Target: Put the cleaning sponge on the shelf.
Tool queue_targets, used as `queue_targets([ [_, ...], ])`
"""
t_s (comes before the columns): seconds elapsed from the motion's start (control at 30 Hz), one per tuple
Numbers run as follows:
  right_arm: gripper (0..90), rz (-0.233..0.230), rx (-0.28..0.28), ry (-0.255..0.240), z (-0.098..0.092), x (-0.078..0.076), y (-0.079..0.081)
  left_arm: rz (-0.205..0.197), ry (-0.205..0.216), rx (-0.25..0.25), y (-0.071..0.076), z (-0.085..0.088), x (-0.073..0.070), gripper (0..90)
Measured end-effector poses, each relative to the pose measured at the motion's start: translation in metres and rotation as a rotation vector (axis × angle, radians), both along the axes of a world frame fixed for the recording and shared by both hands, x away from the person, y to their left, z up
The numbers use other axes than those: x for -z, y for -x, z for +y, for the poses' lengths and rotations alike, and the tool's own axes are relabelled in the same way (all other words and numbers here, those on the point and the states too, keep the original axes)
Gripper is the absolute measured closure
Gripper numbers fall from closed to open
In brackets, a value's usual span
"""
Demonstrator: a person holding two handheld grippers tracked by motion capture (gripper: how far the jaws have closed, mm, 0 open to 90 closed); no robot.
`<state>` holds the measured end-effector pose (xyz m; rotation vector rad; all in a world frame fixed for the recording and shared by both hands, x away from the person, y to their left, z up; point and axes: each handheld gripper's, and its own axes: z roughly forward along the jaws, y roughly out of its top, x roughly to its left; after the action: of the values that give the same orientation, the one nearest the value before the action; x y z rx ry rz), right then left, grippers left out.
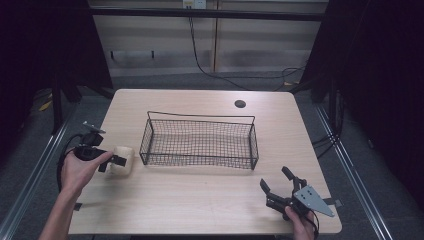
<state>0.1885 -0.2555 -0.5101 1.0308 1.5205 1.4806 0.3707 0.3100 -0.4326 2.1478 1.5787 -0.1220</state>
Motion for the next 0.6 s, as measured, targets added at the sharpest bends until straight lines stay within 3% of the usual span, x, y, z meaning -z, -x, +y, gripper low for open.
queue_targets([
  [0.1, 13.6, 0.0, 0.0, 0.0, 0.0, 0.0, 0.0, 0.027, -0.016, 0.005, -0.003, -0.003, 0.004, 16.9],
  [0.2, 13.6, -0.001, 0.0, 0.0, 0.0, 0.0, 0.0, 0.02, -0.025, -0.004, -0.007, -0.003, 0.007, 16.9],
  [0.3, 13.7, 0.0, -0.001, 0.003, 0.0, 0.0, 0.0, 0.052, -0.054, -0.001, -0.01, -0.007, 0.012, 16.9],
  [0.47, 13.6, -0.001, -0.001, 0.003, 0.0, 0.0, 0.0, 0.071, -0.097, 0.0, -0.014, -0.014, 0.016, 16.9],
  [0.6, 13.6, -0.001, 0.0, -0.001, 0.0, 0.0, 0.0, 0.085, -0.099, -0.014, -0.017, -0.017, 0.018, 17.3],
])
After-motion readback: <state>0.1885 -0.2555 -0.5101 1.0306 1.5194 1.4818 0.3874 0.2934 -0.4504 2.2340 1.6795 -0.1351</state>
